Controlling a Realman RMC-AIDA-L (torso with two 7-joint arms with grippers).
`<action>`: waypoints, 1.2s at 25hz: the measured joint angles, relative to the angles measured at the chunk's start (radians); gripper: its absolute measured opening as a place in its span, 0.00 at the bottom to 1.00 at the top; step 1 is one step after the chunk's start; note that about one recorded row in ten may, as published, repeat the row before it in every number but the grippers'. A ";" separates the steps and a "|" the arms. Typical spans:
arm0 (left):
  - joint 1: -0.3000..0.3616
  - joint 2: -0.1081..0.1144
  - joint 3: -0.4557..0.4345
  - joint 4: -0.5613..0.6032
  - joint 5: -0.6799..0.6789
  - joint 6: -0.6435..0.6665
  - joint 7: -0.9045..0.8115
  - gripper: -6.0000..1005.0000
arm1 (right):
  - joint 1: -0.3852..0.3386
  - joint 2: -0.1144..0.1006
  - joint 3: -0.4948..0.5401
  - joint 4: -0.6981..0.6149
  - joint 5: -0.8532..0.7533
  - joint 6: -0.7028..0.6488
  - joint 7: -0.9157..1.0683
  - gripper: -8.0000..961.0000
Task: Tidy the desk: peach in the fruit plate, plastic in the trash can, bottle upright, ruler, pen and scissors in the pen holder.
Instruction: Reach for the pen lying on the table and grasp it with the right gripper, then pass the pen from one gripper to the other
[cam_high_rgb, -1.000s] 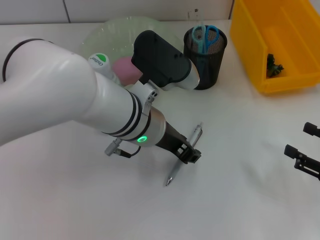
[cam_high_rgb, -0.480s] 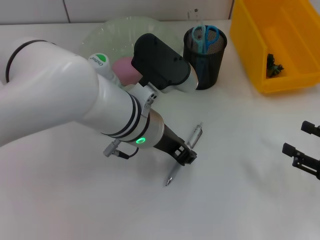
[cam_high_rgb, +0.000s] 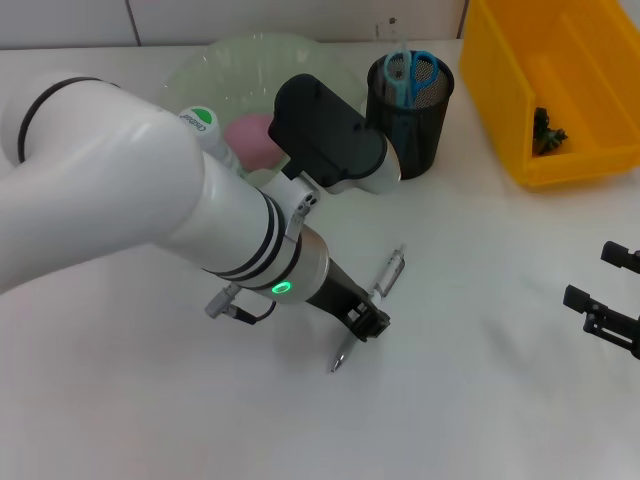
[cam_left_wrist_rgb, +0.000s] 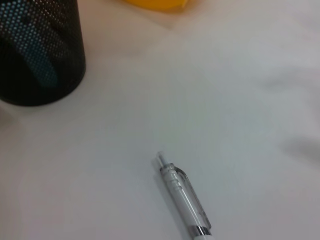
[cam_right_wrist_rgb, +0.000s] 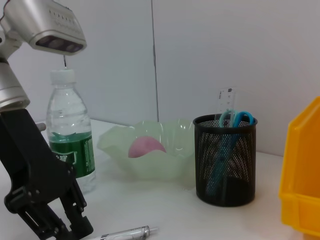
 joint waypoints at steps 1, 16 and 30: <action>0.000 0.000 0.000 0.000 0.000 0.000 0.000 0.36 | 0.000 0.000 0.000 0.000 0.000 0.000 0.000 0.78; -0.016 0.000 0.001 -0.003 0.000 0.042 -0.001 0.29 | 0.005 0.000 0.000 0.015 0.000 0.000 0.000 0.78; -0.038 0.000 0.004 -0.021 -0.001 0.054 -0.001 0.20 | 0.008 0.000 0.000 0.015 -0.009 0.001 0.013 0.78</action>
